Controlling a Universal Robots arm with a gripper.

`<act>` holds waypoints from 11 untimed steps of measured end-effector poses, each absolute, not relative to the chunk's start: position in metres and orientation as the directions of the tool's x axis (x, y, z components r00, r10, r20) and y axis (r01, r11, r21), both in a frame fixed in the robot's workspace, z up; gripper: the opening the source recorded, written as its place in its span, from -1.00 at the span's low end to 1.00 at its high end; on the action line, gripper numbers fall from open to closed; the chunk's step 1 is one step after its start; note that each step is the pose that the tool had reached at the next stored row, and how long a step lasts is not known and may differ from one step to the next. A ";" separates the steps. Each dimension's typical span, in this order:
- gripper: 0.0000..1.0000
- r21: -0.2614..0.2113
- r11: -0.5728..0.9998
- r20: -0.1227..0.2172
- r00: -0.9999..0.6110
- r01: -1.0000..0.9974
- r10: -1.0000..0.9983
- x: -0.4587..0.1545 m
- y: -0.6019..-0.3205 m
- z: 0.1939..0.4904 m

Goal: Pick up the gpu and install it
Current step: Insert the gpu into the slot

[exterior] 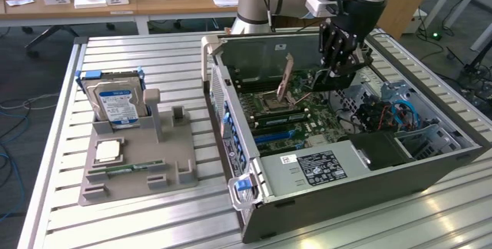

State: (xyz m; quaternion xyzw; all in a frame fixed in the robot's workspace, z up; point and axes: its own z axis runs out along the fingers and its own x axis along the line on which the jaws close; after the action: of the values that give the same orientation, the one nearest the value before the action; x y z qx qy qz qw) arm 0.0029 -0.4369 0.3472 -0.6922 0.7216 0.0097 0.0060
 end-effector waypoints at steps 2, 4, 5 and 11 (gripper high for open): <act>-0.47 0.006 0.042 -0.022 -0.042 -0.999 -0.999 0.002 -0.437 0.347; -0.47 0.006 0.042 -0.022 -0.042 -0.999 -0.999 0.000 -0.437 0.347; -0.47 0.006 0.042 -0.022 -0.042 -0.999 -0.999 -0.001 -0.437 0.346; -0.47 0.006 0.042 -0.022 -0.042 -0.999 -0.999 -0.006 -0.437 0.343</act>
State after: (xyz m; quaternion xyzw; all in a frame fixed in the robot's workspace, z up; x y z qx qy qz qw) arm -0.0062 -0.4370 0.3434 -0.6921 0.7217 0.0097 0.0061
